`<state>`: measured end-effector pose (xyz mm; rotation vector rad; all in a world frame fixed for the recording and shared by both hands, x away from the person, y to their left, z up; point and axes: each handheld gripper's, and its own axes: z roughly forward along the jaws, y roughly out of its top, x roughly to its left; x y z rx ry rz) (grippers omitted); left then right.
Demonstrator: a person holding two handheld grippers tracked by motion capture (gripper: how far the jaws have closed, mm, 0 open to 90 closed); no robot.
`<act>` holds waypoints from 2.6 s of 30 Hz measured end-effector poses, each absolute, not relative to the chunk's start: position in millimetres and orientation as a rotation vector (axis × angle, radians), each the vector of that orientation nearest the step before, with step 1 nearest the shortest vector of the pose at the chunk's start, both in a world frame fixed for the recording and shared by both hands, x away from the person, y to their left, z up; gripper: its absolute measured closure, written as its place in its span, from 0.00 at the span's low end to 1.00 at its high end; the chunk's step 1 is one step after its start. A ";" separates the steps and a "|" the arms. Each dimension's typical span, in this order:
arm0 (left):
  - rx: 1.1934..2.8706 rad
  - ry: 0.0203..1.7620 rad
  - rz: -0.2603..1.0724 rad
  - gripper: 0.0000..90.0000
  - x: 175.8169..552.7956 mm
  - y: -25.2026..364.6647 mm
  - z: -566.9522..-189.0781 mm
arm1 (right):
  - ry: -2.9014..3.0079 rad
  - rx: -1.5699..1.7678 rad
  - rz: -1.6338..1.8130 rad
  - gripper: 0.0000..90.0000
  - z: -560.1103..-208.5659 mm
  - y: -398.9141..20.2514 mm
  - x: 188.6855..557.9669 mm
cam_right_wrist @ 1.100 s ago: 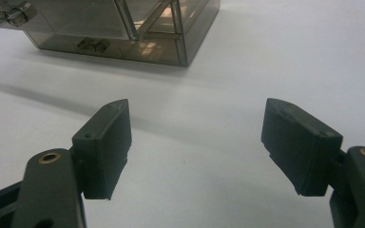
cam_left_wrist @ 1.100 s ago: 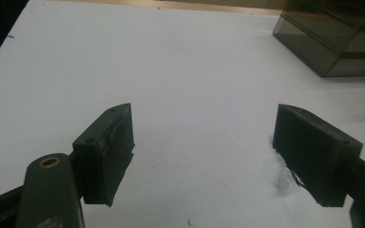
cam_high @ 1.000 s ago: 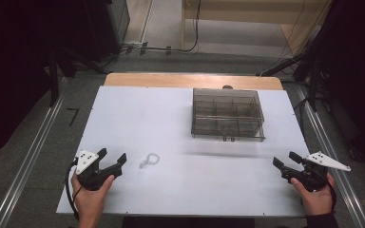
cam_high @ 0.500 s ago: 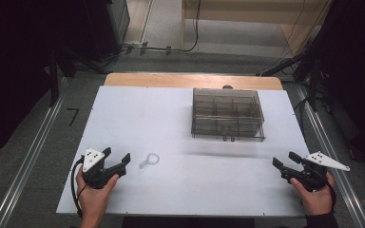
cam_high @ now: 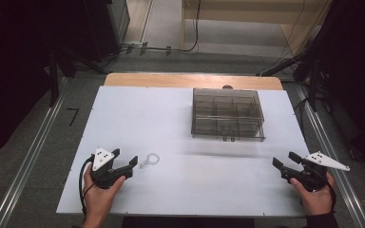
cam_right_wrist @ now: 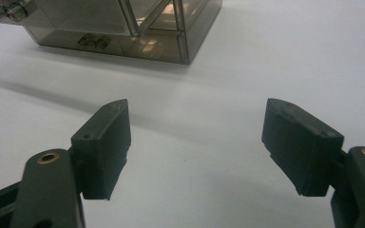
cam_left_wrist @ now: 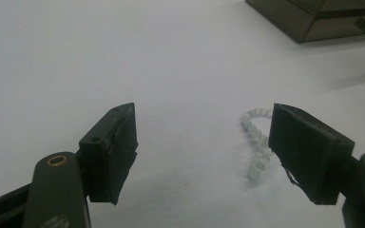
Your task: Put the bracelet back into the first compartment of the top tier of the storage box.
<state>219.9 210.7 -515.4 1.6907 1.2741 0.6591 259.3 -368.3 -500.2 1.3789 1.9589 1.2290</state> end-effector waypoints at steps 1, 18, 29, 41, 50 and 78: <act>1.698 1.271 0.657 0.28 220.0 210.1 -515.5 | 1.959 1.380 1.228 0.26 -500.3 -368.3 259.3; 1.765 1.229 0.632 0.37 222.6 198.4 -518.9 | 1.960 1.379 1.226 0.26 -500.5 -368.3 259.4; 1.809 1.207 0.617 0.47 224.0 192.8 -521.4 | 1.963 1.375 1.225 0.26 -500.9 -368.2 259.8; 1.858 1.185 0.598 0.62 225.9 187.7 -524.2 | 1.965 1.374 1.223 0.26 -501.2 -368.2 260.2; 1.891 1.168 0.571 0.74 227.0 184.7 -525.9 | 1.968 1.379 1.222 0.27 -501.4 -368.1 260.3; 1.857 1.123 0.522 0.96 223.6 184.2 -516.6 | 1.970 1.381 1.221 0.27 -501.7 -368.3 260.6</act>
